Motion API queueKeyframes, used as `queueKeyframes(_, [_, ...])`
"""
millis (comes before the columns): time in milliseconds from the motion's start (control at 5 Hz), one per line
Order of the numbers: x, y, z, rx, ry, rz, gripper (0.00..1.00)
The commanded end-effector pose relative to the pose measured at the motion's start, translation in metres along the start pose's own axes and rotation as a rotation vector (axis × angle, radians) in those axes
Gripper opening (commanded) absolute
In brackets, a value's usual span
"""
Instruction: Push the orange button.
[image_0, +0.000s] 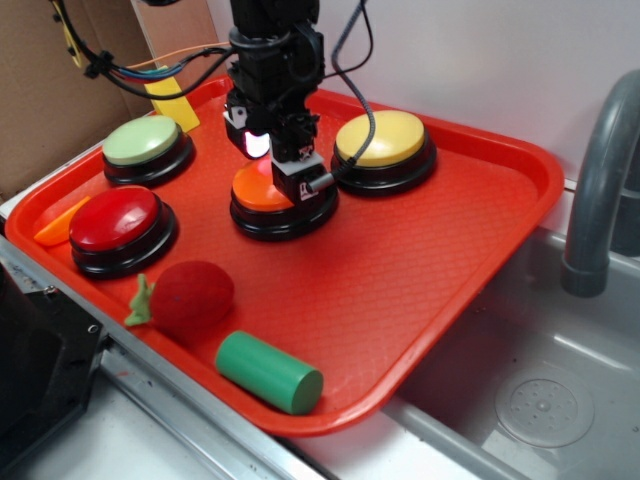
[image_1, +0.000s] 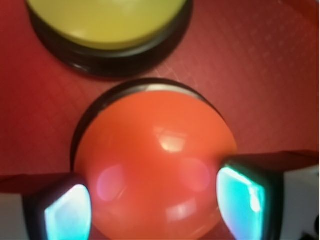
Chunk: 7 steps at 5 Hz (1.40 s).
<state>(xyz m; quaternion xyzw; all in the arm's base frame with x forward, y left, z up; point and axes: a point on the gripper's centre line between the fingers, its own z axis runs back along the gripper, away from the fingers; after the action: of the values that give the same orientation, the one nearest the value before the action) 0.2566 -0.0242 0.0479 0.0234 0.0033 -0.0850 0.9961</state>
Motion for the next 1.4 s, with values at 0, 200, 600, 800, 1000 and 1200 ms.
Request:
queueKeyframes(0, [-0.005, 0.006, 0.043, 0.033, -0.054, -0.034, 1.0])
queueKeyframes(200, [-0.015, 0.021, 0.079, 0.07, -0.048, -0.008, 1.0])
queueKeyframes(600, [-0.023, 0.031, 0.093, 0.087, -0.051, -0.014, 1.0])
queueKeyframes(800, [-0.026, 0.033, 0.1, 0.068, -0.051, -0.001, 1.0])
queueKeyframes(1000, [-0.03, 0.032, 0.106, 0.049, -0.055, 0.007, 1.0])
queueKeyframes(1200, [-0.034, 0.032, 0.111, 0.037, -0.064, 0.02, 1.0])
